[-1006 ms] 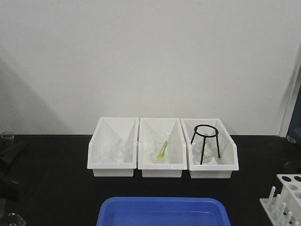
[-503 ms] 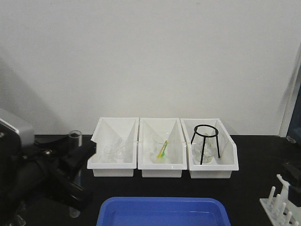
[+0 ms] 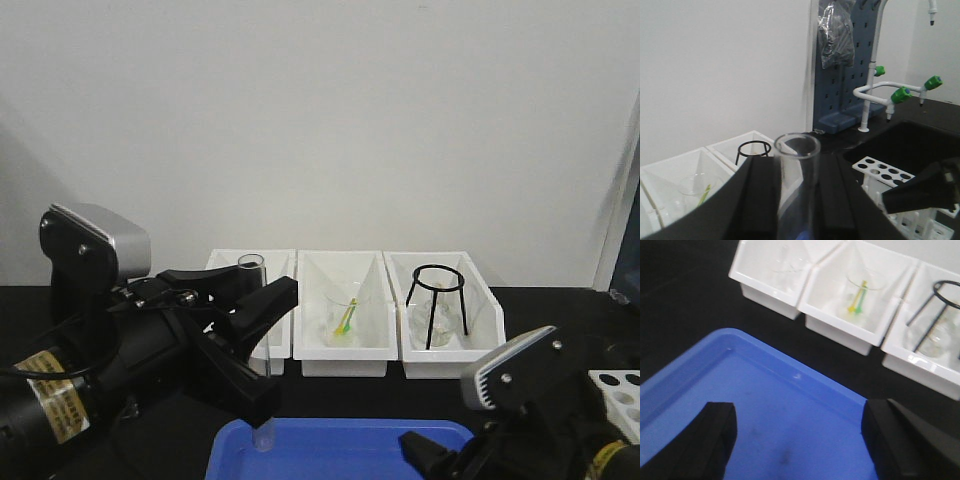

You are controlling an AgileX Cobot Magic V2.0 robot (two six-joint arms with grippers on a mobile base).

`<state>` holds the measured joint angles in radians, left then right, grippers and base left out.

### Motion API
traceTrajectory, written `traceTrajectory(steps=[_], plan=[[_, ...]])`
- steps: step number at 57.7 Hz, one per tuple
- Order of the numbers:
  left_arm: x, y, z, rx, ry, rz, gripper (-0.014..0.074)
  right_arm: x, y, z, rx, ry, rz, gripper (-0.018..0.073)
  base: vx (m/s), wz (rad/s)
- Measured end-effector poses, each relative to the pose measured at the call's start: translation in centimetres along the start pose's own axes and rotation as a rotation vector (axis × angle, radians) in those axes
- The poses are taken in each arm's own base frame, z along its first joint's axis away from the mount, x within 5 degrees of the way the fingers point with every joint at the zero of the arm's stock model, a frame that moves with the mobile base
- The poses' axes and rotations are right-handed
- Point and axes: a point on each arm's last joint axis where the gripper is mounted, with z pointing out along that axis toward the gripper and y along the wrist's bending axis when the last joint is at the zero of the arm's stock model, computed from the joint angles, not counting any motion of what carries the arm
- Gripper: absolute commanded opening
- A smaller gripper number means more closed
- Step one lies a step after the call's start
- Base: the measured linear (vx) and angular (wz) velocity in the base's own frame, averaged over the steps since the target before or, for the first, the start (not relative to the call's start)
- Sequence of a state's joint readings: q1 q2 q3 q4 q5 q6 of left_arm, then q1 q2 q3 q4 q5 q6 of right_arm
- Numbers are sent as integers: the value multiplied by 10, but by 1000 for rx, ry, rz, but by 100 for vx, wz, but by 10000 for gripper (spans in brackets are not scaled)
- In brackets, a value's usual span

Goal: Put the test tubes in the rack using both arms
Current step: 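Carry the held tube over the blue tray toward the right gripper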

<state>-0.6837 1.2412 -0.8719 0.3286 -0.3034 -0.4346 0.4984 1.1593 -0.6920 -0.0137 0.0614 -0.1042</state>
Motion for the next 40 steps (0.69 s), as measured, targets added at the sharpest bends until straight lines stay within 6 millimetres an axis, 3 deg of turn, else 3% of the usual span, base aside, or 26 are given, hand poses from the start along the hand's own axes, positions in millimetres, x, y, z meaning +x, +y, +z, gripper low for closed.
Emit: traceTrajectory(steps=[21,40], plan=[[3,-8,0,83,28,13,-22,-16,69,12,-233,-221,-19,568,0,0],[3,-8,0,84,29,11,-22,-27,74,12,-266,-358,81,568,0,0]])
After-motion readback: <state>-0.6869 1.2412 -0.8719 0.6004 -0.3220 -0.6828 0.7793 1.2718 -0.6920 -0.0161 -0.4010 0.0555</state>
